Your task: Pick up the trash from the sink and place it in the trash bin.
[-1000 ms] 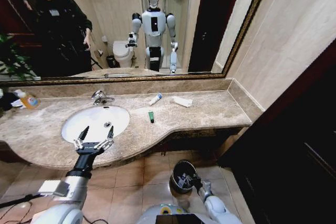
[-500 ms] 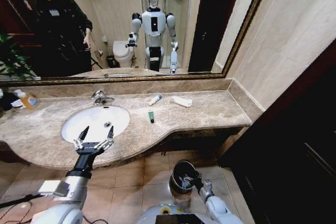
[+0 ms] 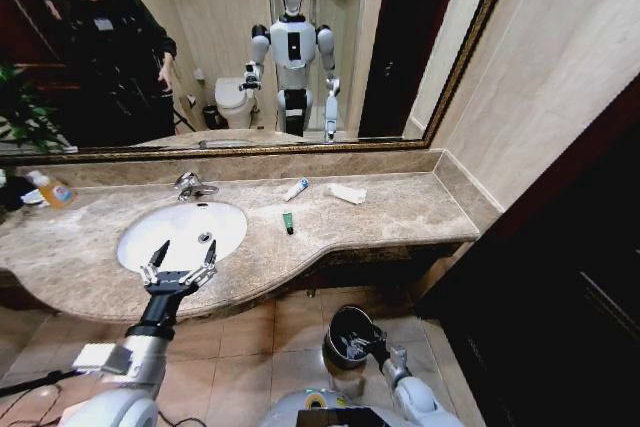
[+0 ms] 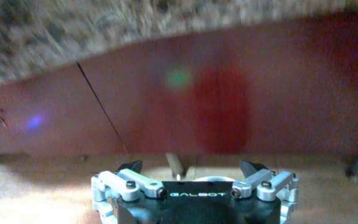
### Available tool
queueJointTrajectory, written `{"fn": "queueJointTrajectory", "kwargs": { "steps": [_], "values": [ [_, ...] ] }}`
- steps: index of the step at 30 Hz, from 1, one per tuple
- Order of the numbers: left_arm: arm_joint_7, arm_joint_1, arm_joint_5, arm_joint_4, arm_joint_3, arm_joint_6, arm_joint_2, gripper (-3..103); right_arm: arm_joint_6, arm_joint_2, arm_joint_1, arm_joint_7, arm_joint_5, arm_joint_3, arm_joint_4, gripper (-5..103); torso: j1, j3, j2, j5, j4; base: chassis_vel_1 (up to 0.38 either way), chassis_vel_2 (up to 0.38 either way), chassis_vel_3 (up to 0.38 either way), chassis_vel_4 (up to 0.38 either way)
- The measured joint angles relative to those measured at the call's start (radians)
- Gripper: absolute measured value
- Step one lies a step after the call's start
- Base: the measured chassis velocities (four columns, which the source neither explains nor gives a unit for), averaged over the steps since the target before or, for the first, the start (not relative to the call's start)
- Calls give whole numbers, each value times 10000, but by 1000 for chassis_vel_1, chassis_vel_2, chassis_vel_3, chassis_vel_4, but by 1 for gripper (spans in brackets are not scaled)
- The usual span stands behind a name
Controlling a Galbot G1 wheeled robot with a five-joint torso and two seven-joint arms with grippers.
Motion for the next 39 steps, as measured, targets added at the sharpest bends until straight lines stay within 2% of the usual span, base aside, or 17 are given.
{"fn": "queueJointTrajectory", "kwargs": {
  "steps": [5,8,9,12,13,17,20,24,27,29,30,32,37,39],
  "values": [
    [0,0,0,0,0,0,0,100,117,-297,-612,232,-181,89,1641,100,0,0,0,-1,-1,0,0,0,0],
    [0,0,-1,0,0,0,0,100,429,-426,-1154,449,-778,311,3179,100,0,0,0,-1,-1,0,0,0,0],
    [0,0,-1,0,0,0,0,100,429,-426,-1154,449,-778,311,3179,100,0,0,0,-1,-1,0,0,0,0],
    [0,0,-1,0,0,0,0,100,521,-615,-1856,834,-945,501,5220,100,0,0,0,-2,-1,0,0,0,0],
    [0,0,-1,0,0,0,0,100,521,-615,-1856,834,-945,501,5220,100,0,0,0,-2,-1,0,0,0,0],
    [0,0,0,0,0,0,0,100,395,-682,-2054,1127,-945,475,6462,100,0,0,0,-2,-1,0,0,0,0],
    [0,0,0,0,0,0,0,100,-56,-700,-1617,1327,-1075,130,7450,100,0,0,0,-1,-1,0,0,0,0],
    [1,0,0,0,0,0,0,100,-849,-751,-554,1334,-969,-389,7586,100,0,0,0,0,0,0,0,0,0],
    [0,0,0,0,0,0,0,100,-1085,-798,-90,1346,-941,-604,7512,100,0,0,0,1,2,0,0,0,0],
    [1,0,0,0,0,0,1,100,-1786,-1017,743,1501,-681,-1024,7513,100,0,1,0,-1,-2,0,0,0,0],
    [1,0,0,0,0,0,1,100,-1786,-1017,743,1501,-681,-1024,7513,100,0,1,0,-1,-2,0,0,0,0],
    [0,0,0,0,0,0,0,100,-2225,-1193,1745,1574,-340,-1466,7233,100,0,1,0,-3,0,0,0,0,0],
    [0,0,-1,0,0,0,0,100,-2597,-1167,3231,1779,215,-2087,6342,100,1,1,-1,0,1,0,0,0,0],
    [1,0,0,0,0,0,0,100,-3137,-1047,3968,2090,940,-2537,6030,100,2,2,-1,-2,1,0,0,0,0]
  ]
}}
